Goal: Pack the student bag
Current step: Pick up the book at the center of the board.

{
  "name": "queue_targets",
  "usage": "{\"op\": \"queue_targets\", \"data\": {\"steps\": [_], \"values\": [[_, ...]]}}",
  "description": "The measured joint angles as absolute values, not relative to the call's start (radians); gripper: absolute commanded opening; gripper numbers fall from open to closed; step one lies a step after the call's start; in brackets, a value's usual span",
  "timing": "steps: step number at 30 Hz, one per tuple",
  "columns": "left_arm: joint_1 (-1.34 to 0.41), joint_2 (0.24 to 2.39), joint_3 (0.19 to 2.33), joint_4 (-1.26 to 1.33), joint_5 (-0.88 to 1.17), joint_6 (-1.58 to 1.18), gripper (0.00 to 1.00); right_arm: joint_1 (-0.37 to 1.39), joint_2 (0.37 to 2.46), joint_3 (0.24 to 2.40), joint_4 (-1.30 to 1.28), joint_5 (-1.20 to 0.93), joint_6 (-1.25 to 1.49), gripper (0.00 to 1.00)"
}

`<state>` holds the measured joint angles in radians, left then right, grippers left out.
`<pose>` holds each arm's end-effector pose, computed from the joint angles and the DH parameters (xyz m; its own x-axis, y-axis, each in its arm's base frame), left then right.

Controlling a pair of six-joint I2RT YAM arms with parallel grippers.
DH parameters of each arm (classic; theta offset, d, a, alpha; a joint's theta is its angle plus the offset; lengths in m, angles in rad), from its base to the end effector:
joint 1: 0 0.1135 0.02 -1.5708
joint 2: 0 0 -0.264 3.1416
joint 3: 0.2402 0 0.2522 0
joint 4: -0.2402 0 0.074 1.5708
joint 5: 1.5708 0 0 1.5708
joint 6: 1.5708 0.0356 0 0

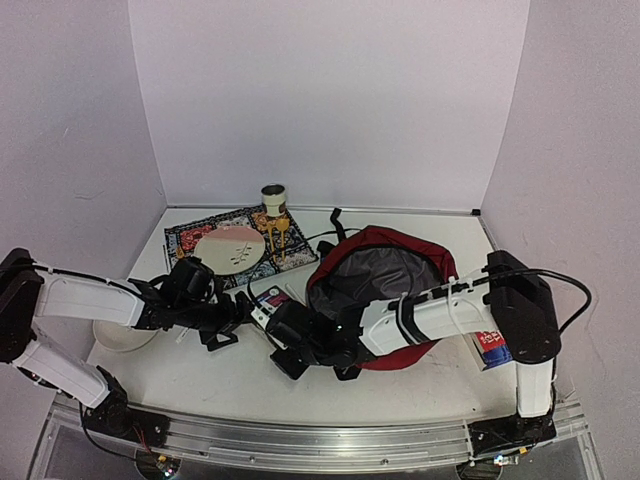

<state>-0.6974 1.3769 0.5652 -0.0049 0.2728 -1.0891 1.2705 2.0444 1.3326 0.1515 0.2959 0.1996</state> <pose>0.1896 -0.1714 0.1572 -0.9322 -0.3323 -0.1432 -0.1430 0.7019 -0.6978 0.1450 0.4331 0.1764 -0.3208 -0.3947 -0.8610 -0.7928 0.6093 0.0161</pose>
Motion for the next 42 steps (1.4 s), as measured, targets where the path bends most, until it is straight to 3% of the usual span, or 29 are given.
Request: {"op": "queue_targets", "data": {"steps": [11,25,35,42], "values": [[-0.737,1.435,0.565,0.099,0.291,-1.189,0.86,1.266,1.995,1.331,0.146,0.339,0.18,0.0],[-0.771,1.448,0.586,0.132,0.253,-1.262,0.59,1.264,1.984,1.33,0.146,0.351,0.18,0.0],[-0.79,1.519,0.626,0.159,0.231,-1.284,0.46,1.264,1.984,1.33,0.146,0.352,0.18,0.0],[-0.794,1.578,0.635,0.191,0.227,-1.294,0.25,1.262,1.983,1.33,0.149,0.352,0.18,0.0]]}}
